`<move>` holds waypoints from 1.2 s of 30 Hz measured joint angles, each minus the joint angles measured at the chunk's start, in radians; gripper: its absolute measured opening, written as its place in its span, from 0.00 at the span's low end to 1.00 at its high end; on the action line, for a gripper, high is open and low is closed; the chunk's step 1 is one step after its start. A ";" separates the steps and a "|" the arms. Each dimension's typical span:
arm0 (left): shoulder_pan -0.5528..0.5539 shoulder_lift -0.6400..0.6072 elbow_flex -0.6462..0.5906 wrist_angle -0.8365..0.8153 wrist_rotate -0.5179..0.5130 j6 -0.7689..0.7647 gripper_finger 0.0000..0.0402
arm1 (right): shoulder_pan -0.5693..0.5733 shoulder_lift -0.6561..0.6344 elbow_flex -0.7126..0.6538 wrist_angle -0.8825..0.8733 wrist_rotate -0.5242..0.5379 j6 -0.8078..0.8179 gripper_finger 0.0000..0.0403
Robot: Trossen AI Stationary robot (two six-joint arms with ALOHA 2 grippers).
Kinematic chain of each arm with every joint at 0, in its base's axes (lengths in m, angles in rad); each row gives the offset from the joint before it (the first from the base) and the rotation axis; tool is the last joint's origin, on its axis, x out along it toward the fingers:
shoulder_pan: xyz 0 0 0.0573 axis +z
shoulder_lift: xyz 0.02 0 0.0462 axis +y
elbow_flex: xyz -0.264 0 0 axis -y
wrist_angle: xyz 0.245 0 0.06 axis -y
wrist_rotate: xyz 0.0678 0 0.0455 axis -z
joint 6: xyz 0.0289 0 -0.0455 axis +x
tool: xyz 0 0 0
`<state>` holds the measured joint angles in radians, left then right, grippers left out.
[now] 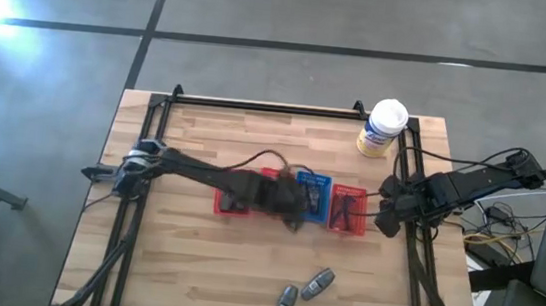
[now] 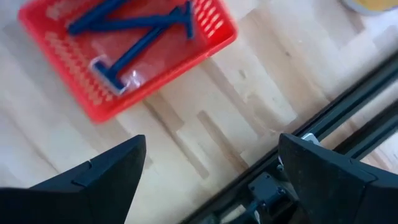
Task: Pick & Place Travel size toiletries
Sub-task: Put the gray deodorant into the left orange basket
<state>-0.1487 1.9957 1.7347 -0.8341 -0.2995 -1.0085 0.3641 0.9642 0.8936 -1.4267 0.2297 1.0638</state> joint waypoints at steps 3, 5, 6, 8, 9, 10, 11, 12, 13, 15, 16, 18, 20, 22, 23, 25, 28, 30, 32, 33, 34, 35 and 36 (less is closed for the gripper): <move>-0.076 -0.020 0.042 0.127 0.089 0.167 0.67 | 0.000 0.000 0.000 0.003 -0.033 -0.078 0.90; -0.118 -0.011 0.059 0.133 0.148 0.151 0.67 | 0.000 0.000 0.000 0.005 -0.038 -0.100 0.90; -0.136 -0.002 0.062 0.124 0.163 0.114 0.67 | 0.000 0.000 0.000 0.007 -0.038 -0.102 0.90; -0.175 0.025 0.057 0.102 0.170 0.004 0.67 | 0.000 0.000 0.000 0.014 -0.038 -0.099 0.90; -0.194 0.037 0.054 0.099 0.170 -0.055 0.67 | 0.000 0.000 0.000 0.022 -0.038 -0.098 0.90; -0.215 0.050 0.054 0.105 0.170 -0.121 0.67 | 0.000 0.000 0.000 0.032 -0.038 -0.098 0.90; -0.238 0.059 0.054 0.117 0.174 -0.186 0.67 | 0.000 0.000 0.000 0.041 -0.038 -0.098 0.90; -0.259 0.070 0.054 0.133 0.178 -0.256 0.67 | 0.000 0.000 0.000 0.048 -0.038 -0.099 0.90; -0.277 0.081 0.056 0.152 0.178 -0.319 0.67 | 0.000 0.000 0.000 0.056 -0.038 -0.099 0.90; -0.309 0.110 0.056 0.197 0.181 -0.427 0.67 | 0.000 0.000 0.000 0.068 -0.038 -0.102 0.90; -0.320 0.126 0.056 0.219 0.179 -0.477 0.67 | 0.000 0.000 -0.001 0.071 -0.038 -0.102 0.90; -0.334 0.157 0.074 0.230 0.171 -0.566 0.67 | 0.000 0.000 -0.002 0.073 -0.038 -0.102 0.90; -0.347 0.188 0.114 0.228 0.170 -0.626 0.67 | 0.000 0.000 -0.004 0.073 -0.039 -0.103 0.90; -0.354 0.227 0.170 0.207 0.176 -0.658 0.67 | 0.000 0.000 -0.007 0.073 -0.041 -0.103 0.90; -0.357 0.251 0.203 0.193 0.181 -0.662 0.67 | 0.000 0.000 -0.010 0.073 -0.045 -0.103 0.90; -0.359 0.309 0.282 0.139 0.200 -0.665 0.67 | 0.000 0.001 -0.015 0.073 -0.048 -0.103 0.90; -0.356 0.405 0.440 0.008 0.244 -0.653 0.67 | 0.000 0.001 -0.021 0.072 -0.051 -0.103 0.90; -0.354 0.471 0.563 -0.125 0.274 -0.650 0.67 | 0.000 0.000 -0.026 0.073 -0.052 -0.104 0.90; -0.355 0.516 0.624 -0.196 0.289 -0.651 0.67 | 0.000 0.001 -0.028 0.073 -0.052 -0.107 0.90; -0.353 0.501 0.578 -0.155 0.300 -0.668 0.67 | 0.000 0.000 -0.028 0.072 -0.052 -0.107 0.90; -0.354 0.493 0.539 -0.125 0.305 -0.692 0.67 | 0.000 0.000 -0.029 0.073 -0.052 -0.110 0.90; -0.354 0.480 0.505 -0.090 0.302 -0.715 0.67 | 0.000 0.000 -0.030 0.072 -0.054 -0.114 0.90; -0.354 0.463 0.482 -0.058 0.302 -0.727 0.67 | 0.000 0.000 -0.031 0.071 -0.054 -0.115 0.90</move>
<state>-0.5023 2.4584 2.2163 -0.8921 0.0024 -1.7355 0.3641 0.9638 0.8631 -1.3554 0.1754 0.9487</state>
